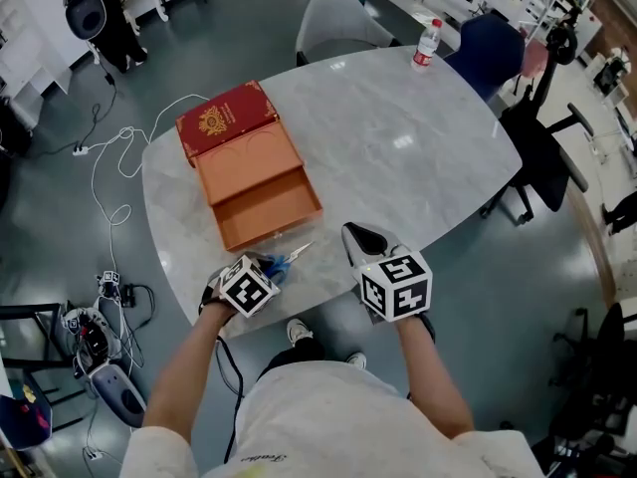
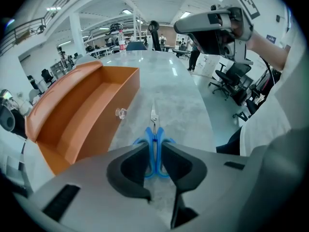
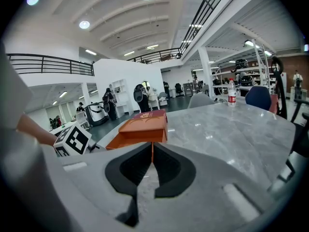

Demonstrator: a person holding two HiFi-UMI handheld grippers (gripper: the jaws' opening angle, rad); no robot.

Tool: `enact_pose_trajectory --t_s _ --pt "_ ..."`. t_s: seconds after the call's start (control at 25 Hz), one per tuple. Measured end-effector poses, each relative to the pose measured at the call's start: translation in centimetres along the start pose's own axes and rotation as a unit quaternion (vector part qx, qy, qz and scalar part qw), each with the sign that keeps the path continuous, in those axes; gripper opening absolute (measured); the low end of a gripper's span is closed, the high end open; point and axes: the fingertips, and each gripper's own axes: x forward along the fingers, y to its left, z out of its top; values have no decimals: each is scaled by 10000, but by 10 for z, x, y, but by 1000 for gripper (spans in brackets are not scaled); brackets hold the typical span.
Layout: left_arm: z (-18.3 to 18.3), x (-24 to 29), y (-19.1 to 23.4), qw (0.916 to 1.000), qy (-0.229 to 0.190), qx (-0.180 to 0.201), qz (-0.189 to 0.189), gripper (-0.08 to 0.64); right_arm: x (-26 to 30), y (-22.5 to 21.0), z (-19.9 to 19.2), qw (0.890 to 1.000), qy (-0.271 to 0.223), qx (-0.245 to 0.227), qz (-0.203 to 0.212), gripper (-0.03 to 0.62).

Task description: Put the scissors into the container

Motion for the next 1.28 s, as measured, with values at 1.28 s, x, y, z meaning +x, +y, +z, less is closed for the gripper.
enact_pose_trajectory --t_s 1.28 --pt "51 -112 27 9911 -1123 489 531 80 17 24 45 9994 -328 -144 5 5"
